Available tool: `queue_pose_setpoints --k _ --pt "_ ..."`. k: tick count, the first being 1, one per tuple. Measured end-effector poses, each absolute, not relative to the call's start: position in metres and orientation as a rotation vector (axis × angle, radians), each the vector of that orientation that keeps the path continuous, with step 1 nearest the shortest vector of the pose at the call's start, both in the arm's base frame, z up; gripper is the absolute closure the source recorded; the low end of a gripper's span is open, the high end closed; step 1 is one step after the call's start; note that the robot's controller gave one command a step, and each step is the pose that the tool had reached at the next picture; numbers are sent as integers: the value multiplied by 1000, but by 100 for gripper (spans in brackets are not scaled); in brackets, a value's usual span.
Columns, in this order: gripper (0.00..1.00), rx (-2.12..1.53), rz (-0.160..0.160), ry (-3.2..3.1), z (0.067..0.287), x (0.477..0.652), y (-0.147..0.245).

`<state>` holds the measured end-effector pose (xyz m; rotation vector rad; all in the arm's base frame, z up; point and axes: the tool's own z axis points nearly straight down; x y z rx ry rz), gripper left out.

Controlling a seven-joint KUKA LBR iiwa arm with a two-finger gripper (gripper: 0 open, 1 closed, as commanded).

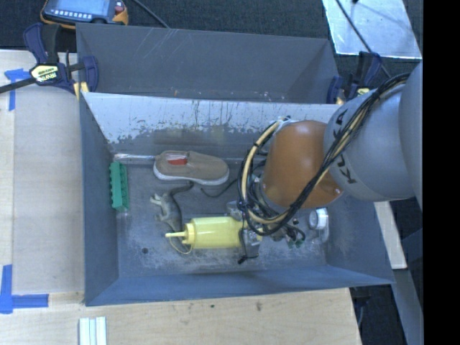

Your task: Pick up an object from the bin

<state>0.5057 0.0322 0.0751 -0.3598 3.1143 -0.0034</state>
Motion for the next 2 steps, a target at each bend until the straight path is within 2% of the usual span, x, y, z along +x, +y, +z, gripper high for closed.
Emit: queue_pose_setpoints --k 1,2 --pt "100 -379 3 3134 75 552 32" --pt "100 -389 2 3138 76 584 30"
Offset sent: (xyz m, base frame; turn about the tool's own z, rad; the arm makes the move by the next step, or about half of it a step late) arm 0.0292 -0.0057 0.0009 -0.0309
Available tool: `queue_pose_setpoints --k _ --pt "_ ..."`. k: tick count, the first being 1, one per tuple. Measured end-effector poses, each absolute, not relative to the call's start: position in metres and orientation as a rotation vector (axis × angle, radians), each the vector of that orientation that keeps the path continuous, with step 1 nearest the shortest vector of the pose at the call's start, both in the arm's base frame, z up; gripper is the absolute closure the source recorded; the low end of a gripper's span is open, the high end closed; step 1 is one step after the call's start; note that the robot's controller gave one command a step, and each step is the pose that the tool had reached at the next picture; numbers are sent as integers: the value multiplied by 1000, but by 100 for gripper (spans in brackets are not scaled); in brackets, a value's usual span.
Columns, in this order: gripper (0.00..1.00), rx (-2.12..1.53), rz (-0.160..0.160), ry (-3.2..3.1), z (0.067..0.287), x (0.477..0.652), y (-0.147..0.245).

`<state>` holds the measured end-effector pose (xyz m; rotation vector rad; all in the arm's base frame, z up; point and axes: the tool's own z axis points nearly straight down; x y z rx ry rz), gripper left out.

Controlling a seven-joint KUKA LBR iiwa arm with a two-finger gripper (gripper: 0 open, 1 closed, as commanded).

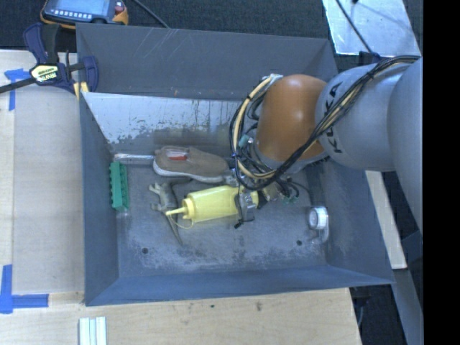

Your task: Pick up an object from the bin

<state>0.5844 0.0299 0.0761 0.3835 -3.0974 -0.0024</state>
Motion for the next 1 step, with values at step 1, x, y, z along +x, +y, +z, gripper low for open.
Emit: queue_pose_setpoints --k 1 --pt "100 423 11 -3109 78 578 39"
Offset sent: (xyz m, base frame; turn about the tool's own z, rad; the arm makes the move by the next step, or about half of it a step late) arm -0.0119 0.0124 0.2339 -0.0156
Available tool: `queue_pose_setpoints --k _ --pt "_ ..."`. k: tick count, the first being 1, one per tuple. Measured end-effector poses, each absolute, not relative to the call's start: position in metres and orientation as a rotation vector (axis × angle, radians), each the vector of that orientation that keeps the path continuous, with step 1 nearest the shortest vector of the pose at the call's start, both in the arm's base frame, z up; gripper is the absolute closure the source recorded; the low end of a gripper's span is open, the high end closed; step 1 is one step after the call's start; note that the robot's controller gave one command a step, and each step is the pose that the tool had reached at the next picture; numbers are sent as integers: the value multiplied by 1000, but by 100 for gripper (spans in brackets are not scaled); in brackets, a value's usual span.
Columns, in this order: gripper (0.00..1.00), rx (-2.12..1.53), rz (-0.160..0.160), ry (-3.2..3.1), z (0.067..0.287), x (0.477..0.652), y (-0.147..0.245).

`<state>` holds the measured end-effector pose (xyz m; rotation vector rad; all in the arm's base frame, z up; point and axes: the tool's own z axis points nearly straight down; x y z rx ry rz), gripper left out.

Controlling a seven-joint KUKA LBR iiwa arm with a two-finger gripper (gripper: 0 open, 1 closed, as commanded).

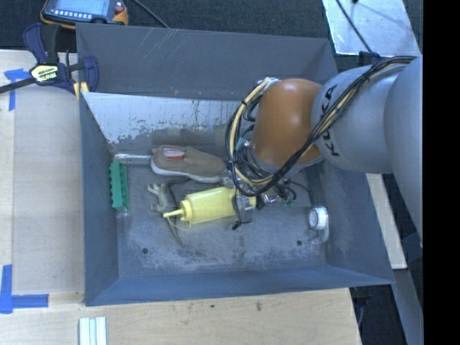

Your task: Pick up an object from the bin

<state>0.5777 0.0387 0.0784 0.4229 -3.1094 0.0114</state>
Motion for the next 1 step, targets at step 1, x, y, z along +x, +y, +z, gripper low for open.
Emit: queue_pose_setpoints --k 1 --pt "100 427 0 -3109 131 575 44"
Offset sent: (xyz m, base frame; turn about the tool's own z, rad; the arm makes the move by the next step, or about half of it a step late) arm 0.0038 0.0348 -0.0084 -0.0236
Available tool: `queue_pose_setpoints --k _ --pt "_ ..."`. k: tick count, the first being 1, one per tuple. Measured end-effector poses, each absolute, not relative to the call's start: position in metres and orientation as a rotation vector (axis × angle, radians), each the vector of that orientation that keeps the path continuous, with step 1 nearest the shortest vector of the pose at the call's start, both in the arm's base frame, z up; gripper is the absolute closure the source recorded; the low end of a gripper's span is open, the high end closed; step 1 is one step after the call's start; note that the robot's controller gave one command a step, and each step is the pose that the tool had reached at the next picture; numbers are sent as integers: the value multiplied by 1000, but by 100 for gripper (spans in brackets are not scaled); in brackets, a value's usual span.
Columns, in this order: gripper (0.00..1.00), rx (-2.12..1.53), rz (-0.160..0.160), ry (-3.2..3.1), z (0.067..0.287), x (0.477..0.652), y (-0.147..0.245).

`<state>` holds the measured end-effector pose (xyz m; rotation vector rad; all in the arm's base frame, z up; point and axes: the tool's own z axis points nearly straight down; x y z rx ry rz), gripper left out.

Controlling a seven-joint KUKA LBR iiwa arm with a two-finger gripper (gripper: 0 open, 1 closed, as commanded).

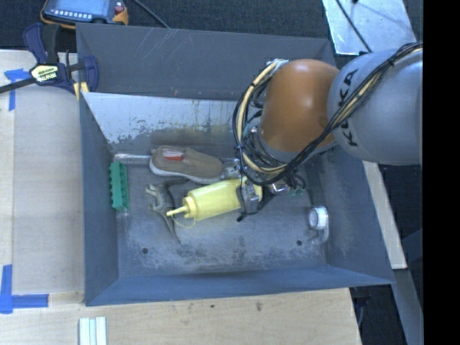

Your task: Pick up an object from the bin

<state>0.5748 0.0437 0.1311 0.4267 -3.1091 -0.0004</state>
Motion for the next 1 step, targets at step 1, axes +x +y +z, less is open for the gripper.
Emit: queue_pose_setpoints --k 1 --pt "100 427 1 -3113 154 576 45"
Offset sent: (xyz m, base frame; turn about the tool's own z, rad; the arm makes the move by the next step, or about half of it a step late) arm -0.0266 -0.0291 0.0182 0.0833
